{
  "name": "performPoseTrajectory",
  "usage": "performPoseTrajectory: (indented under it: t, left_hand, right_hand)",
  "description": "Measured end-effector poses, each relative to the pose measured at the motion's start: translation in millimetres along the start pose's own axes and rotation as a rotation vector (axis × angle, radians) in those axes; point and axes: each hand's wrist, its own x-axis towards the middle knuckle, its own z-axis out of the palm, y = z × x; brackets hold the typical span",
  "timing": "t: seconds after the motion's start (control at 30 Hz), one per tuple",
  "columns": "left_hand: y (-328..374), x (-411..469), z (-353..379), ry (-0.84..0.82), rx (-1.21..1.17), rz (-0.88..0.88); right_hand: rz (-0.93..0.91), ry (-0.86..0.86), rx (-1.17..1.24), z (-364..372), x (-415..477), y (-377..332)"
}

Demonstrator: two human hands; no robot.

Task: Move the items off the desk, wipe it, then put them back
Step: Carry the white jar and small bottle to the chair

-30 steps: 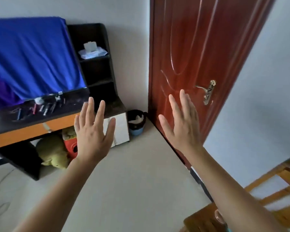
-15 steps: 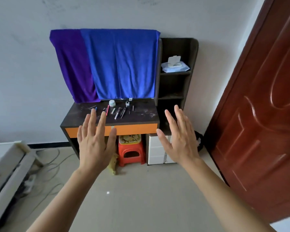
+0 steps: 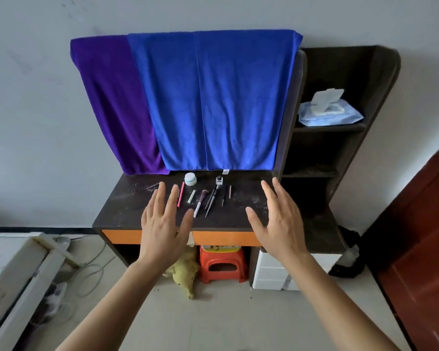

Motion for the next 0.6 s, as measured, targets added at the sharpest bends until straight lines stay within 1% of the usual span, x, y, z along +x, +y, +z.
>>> performPoseTrajectory:
  t: [0.1,0.2,0.37,0.47,0.6]
  left_hand:
    - [-14.6,62.0,8.1,-0.002,0.003,-0.025]
    - [-37.9,104.7,14.5,0.016,0.004,-0.067]
    - [-89.9,163.6,41.7,-0.028,-0.004,-0.118]
    - [-127.8,201.9,69.0,-0.079,-0.033,-0.113]
    - [-168.8,256.0,106.6,-0.222,-0.103,-0.096]
  right_hand:
    - [-0.019,-0.048,0.005,35.7,64.4,4.3]
    - [-0.029,-0.108,0.013,71.1,117.9,0.2]
    - [-0.060,-0.279,-0.014,136.3,179.6,-8.3]
    - [-0.016,-0.334,-0.044,177.0,202.8,-6.4]
    - [0.107,-0.414,-0.073,221.8,225.1,-0.7]
